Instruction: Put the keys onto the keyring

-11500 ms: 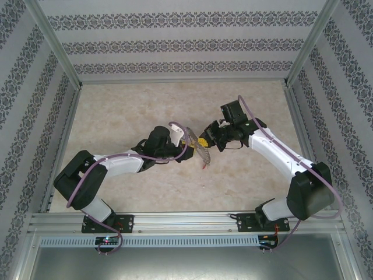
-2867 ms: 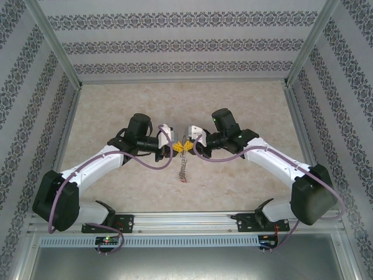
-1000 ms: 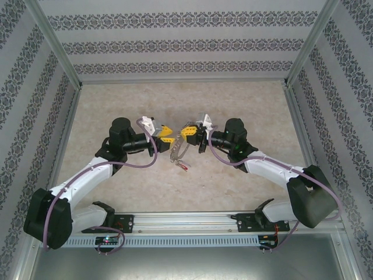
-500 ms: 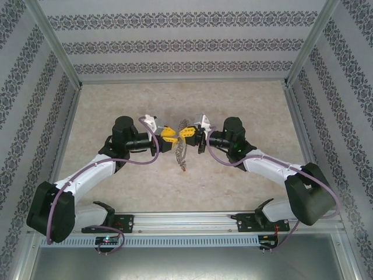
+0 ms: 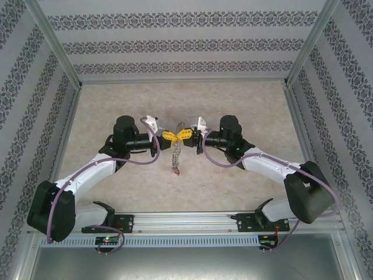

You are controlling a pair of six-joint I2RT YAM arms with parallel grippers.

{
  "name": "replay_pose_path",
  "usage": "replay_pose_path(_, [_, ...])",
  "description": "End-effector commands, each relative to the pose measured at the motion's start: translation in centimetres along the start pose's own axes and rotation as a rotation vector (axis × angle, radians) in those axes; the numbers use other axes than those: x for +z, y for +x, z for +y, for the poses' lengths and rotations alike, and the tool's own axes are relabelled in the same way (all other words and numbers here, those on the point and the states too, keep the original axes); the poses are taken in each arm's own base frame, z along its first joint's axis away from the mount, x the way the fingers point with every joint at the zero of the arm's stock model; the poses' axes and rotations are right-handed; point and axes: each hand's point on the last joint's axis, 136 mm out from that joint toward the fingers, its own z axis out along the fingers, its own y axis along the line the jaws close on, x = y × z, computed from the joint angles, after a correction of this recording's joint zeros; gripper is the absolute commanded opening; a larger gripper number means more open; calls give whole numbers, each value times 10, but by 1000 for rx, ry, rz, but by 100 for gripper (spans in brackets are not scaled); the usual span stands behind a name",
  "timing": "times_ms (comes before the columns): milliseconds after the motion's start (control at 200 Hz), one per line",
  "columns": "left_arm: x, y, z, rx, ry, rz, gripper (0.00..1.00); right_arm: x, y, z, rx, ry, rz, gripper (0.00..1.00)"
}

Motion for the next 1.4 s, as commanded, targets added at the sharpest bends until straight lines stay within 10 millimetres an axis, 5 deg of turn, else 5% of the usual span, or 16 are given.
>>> replay_pose_path(0, [0,-10,-9,100,32,20,0,-2,9,20,-100,-96,101,10])
replay_pose_path(230, [-3,12,-16,157,66,168,0,-24,36,28,-108,-164,281,28])
replay_pose_path(819, [12,28,-30,176,197,248,0,-14,31,21,-123,-204,314,34])
replay_pose_path(1019, [15,24,-28,175,197,233,0,-4,35,24,-105,-235,332,26])
replay_pose_path(1134, [16,22,-28,173,198,227,0,-3,34,23,-107,-230,331,0])
replay_pose_path(1394, [17,22,-22,117,183,197,15,-6,9,6,-85,-131,223,0])
